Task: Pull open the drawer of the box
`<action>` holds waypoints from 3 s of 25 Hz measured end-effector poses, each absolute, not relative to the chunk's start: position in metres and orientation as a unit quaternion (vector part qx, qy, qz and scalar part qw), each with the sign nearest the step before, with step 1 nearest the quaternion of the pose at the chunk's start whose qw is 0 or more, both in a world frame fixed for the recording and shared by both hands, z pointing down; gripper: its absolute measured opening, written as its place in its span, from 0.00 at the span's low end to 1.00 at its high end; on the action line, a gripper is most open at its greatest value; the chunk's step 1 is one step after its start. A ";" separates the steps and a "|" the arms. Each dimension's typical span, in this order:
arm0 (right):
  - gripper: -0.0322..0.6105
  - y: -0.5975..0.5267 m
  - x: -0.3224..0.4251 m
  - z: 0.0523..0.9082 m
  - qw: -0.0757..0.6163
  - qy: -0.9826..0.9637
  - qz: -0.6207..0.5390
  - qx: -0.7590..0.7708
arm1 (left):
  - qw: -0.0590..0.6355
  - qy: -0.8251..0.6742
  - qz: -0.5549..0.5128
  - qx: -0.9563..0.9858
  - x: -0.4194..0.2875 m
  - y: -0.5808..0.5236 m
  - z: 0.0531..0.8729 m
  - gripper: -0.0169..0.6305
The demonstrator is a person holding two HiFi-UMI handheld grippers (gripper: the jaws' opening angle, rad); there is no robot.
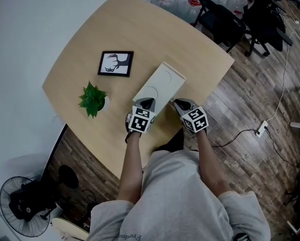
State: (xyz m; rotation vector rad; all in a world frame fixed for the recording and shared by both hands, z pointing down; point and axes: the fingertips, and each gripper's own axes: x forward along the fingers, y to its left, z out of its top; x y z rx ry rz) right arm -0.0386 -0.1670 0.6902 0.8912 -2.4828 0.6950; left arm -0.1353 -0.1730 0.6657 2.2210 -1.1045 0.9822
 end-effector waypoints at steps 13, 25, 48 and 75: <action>0.17 -0.168 -0.047 0.698 0.217 -0.893 0.245 0.310 | 0.228 -0.404 0.341 0.818 -0.139 -0.175 0.669 0.11; 0.17 -0.172 -0.050 0.702 0.222 -0.890 0.244 0.314 | 0.227 -0.403 0.339 0.819 -0.139 -0.175 0.668 0.11; 0.16 -0.172 -0.047 0.705 0.240 -0.886 0.234 0.320 | 0.228 -0.408 0.334 0.818 -0.142 -0.175 0.668 0.11; 0.16 -0.158 -0.033 0.705 0.251 -0.885 0.233 0.316 | 0.235 -0.418 0.327 0.814 -0.144 -0.176 0.667 0.11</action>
